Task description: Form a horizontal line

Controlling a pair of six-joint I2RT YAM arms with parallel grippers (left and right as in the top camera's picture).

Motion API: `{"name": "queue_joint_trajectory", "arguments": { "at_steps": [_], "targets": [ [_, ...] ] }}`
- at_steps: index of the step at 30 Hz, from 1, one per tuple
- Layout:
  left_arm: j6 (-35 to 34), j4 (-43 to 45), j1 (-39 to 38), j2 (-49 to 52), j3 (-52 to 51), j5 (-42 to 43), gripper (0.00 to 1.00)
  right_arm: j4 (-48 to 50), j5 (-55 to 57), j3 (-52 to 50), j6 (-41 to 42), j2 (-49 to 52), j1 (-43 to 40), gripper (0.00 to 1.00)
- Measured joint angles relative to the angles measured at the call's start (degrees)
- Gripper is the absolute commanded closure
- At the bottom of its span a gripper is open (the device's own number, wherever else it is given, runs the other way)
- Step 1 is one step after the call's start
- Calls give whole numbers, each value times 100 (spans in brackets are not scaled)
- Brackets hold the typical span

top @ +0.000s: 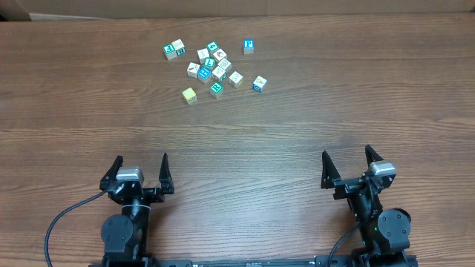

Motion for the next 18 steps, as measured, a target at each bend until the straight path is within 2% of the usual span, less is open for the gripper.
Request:
{"name": "queue_joint_trajectory", "arguments": {
  "at_steps": [3, 5, 11, 14, 18],
  "targets": [
    [0, 55, 0, 0, 0, 0, 0, 0, 4, 0, -4, 0, 0, 0],
    [0, 442, 0, 0, 0, 63, 1, 2, 4, 0, -4, 0, 0, 0],
    [0, 2551, 0, 0, 254, 975, 1, 0, 0, 0, -4, 0, 0, 0],
    [0, 3134, 0, 0, 931, 1244, 0, 2, 2, 0, -4, 0, 0, 0],
    [28, 3193, 0, 9, 2111, 1394, 0, 4, 2, 0, -2, 0, 0, 0]
  ]
}}
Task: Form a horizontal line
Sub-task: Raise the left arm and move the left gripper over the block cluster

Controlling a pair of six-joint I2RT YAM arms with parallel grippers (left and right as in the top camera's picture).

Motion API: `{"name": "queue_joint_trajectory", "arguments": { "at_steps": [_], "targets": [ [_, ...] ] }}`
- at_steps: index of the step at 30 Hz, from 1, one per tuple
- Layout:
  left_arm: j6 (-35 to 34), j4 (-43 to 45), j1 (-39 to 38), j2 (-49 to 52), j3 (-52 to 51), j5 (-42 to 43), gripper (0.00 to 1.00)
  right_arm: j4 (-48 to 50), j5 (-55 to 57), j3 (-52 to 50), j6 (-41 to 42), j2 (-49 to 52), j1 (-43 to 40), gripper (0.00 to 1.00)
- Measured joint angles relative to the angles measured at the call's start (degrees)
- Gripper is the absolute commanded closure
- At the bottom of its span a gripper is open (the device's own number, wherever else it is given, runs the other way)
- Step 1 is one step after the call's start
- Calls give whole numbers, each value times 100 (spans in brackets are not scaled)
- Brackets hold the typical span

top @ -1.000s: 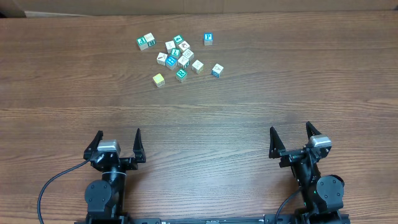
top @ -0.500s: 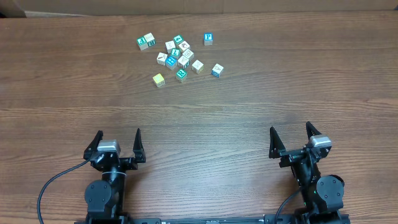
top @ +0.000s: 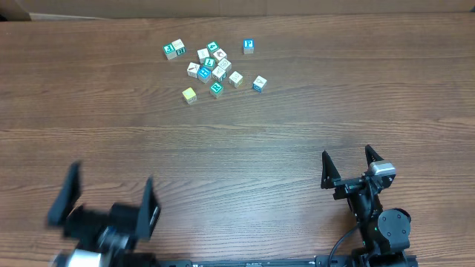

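Several small letter blocks lie scattered at the far middle of the table, among them a blue one [top: 249,46], a yellow-green one [top: 189,94] and a tight cluster [top: 211,65]. My left gripper [top: 104,193] stands open at the near left, blurred, far from the blocks. My right gripper [top: 347,163] stands open at the near right with nothing between its fingers.
The wooden table [top: 297,111] stretches wide between the blocks and both arms. A strip of cardboard box [top: 15,9] shows at the far left corner.
My left arm has shifted to the left and toward the near edge, its open fingers now blurred. The right arm and the blocks are as before.
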Motion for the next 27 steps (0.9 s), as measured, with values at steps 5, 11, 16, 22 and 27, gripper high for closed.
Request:
{"name": "queue_joint_trajectory", "arguments": {
  "at_steps": [5, 11, 16, 22, 27],
  "targets": [
    [101, -575, 0, 437, 1635, 87, 0, -2, 0, 0, 0, 0, 0, 0],
    [129, -2212, 0, 1934, 3729, 151, 0, -2, 0, 0, -2, 0, 0, 0],
    [142, -3842, 0, 3825, 5969, 339, 1, -2, 0, 0, 0, 0, 0, 0],
    [142, -5676, 0, 5901, 8566, 765, 0, -2, 0, 0, 0, 0, 0, 0],
    [144, -7243, 0, 7407, 10319, 938, 0, -7, 2, 0, 0, 0, 0, 0]
  ]
}}
